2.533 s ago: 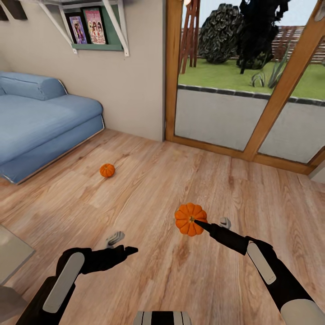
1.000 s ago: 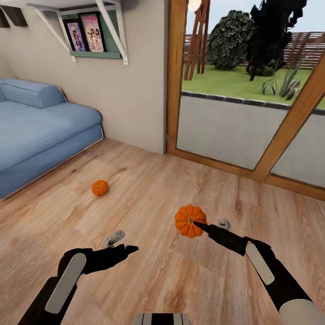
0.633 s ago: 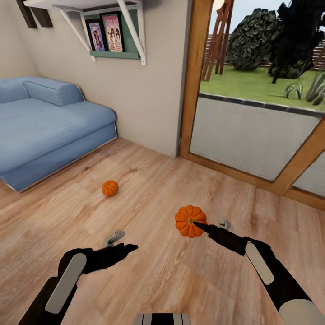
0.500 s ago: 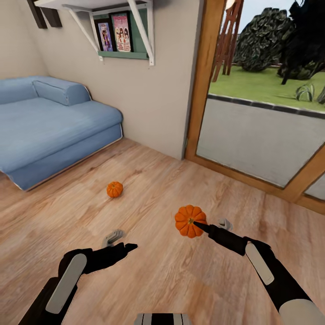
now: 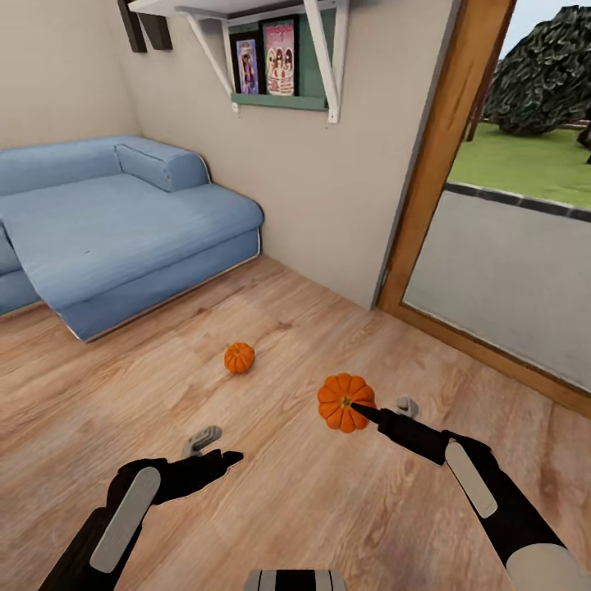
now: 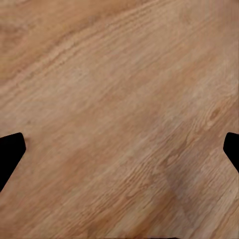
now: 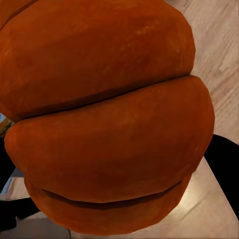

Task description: Place each of the two pumpkins and all three candles from the living room inside a cabinet in the living room (use any cabinet), then make sure every cabinet is closed, and position the cauldron so it is next to a table in the living room.

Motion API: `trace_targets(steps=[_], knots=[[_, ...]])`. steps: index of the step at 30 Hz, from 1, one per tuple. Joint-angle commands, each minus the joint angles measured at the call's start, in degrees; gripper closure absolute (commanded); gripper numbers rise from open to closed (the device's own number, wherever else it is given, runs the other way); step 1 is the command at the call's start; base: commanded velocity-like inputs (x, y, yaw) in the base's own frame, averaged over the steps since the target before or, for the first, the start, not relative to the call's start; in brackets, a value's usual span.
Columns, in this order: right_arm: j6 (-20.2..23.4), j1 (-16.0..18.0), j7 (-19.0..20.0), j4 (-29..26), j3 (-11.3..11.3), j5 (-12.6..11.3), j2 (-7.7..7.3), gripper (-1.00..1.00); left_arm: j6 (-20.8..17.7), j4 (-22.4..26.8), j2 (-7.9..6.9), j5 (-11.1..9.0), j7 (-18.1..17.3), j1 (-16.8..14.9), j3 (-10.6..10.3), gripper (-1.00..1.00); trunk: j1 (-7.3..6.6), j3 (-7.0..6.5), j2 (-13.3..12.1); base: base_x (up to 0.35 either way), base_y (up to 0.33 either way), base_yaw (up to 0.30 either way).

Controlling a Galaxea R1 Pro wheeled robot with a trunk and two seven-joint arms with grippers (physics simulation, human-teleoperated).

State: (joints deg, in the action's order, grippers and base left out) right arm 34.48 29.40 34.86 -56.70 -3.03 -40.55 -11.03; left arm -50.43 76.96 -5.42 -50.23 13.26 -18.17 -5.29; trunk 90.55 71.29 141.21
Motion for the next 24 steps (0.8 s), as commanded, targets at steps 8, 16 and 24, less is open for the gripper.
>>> trace_targets(steps=[8, 16, 24], knots=[[0.49, -0.02, -0.06, -0.07, -0.05, -0.93, -0.05, 1.00, 3.17, -0.85, 0.14, 3.46, 0.94, -0.06, -0.07, -1.00, 0.02, 0.04, 0.02, 0.344, 0.000, 0.286], [0.40, 0.00, -0.06, -0.07, -0.05, -0.93, -0.05, 1.00, 8.02, -2.70, 1.86, 4.65, 11.77, -0.05, -1.69, -1.00, 0.02, 0.04, 0.02, 0.342, -0.024, 0.215], [0.41, 0.00, -0.06, -0.07, -0.05, -0.97, -0.05, 1.00, 8.32, -2.99, 2.46, 4.88, 12.66, -0.10, -3.73, -1.00, 0.02, 0.04, 0.02, 0.282, -0.150, 0.010]])
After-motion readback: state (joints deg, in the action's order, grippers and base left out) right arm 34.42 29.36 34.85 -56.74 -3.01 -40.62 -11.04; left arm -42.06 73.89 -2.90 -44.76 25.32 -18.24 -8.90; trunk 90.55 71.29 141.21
